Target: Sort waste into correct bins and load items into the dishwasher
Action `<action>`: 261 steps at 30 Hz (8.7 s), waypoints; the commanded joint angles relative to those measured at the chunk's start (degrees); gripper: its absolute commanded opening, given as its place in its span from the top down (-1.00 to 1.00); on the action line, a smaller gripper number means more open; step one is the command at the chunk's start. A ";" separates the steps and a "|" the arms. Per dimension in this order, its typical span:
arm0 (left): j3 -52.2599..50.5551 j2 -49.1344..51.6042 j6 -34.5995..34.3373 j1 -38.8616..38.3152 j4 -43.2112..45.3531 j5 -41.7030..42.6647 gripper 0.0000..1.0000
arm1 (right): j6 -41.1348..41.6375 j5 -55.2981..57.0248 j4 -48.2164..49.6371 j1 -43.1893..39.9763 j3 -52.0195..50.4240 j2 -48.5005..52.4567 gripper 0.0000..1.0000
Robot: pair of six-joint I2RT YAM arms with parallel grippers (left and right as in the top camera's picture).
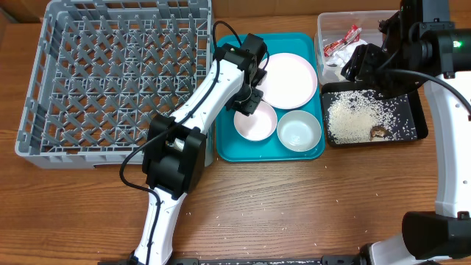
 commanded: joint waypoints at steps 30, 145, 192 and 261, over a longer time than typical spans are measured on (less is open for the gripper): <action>0.37 2.29 0.66 -0.26 -2.03 -2.60 0.92 | -0.44 1.05 -0.28 0.26 -0.33 -0.52 -0.73; 7.56 6.45 -31.50 -10.73 2.67 5.51 -0.09 | -0.42 1.03 -0.11 0.26 -0.33 -0.50 -1.00; -3.80 -15.56 -38.21 1.33 -15.34 -69.51 0.92 | -0.42 1.03 -0.11 0.26 -0.33 -0.50 -1.00; -23.65 -15.58 -29.18 -5.99 -0.98 -53.96 -0.51 | -0.42 1.03 -0.11 0.26 -0.33 -0.50 -1.00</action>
